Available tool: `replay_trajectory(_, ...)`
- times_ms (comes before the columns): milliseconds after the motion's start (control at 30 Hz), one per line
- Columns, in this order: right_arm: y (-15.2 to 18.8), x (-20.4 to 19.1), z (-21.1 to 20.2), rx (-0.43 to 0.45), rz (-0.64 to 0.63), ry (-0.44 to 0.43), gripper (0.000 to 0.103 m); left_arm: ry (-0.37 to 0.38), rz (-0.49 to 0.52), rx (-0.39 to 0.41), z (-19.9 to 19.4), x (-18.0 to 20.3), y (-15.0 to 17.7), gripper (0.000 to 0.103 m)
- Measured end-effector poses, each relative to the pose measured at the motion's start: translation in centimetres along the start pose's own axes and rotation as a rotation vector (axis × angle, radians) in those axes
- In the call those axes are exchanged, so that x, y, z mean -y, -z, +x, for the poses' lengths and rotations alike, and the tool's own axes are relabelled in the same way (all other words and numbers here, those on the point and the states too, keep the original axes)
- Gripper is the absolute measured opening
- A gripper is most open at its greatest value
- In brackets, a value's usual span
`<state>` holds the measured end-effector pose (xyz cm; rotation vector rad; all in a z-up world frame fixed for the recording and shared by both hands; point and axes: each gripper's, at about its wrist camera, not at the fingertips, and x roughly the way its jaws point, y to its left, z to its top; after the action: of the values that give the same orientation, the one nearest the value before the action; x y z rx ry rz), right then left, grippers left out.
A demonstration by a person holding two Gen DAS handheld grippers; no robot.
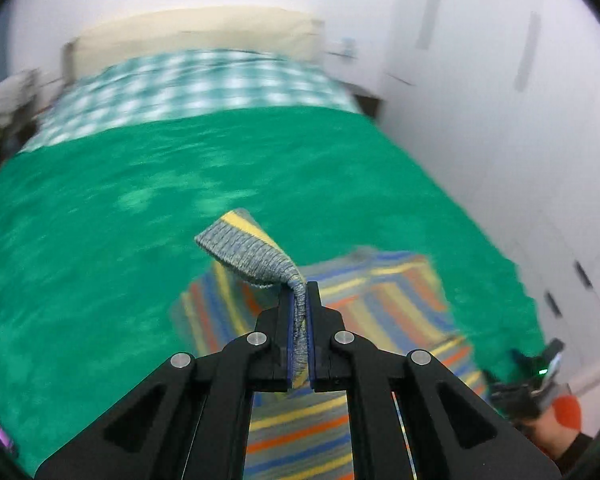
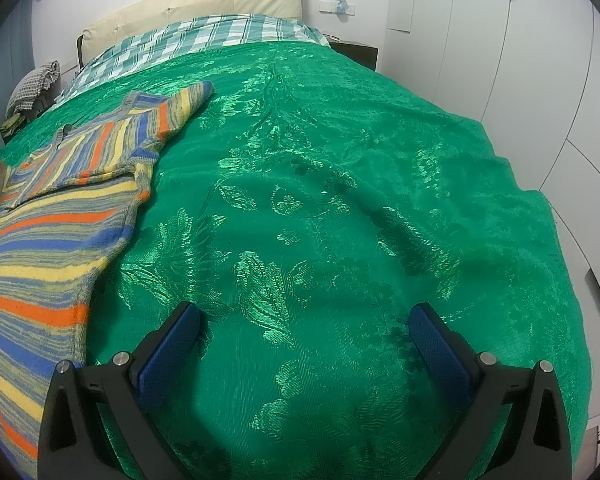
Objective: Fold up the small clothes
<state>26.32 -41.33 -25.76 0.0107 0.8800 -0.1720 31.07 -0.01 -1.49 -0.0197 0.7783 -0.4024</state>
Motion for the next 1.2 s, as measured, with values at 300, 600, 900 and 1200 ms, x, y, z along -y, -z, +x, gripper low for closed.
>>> replay_trajectory(300, 0.0, 0.0, 0.0, 0.002, 0.002, -0.004, 0.103, -0.076, -0.137, -0.094, 3.9, -1.2, 5.6, 0.081)
replay_trajectory(600, 0.0, -0.1, 0.1, 0.002, -0.004, 0.002, 0.103, -0.109, -0.248, -0.149, 0.4, -7.9, 18.6, 0.081)
replay_trajectory(900, 0.0, -0.6, -0.1, 0.003, -0.011, 0.015, 0.103, -0.299, -0.220, -0.217, 8.8, -8.1, 17.5, 0.082)
replay_trajectory(1200, 0.0, -0.5, -0.1, 0.001, -0.005, 0.008, 0.103, -0.305, -0.336, -0.112, 1.9, -11.9, 22.7, 0.094)
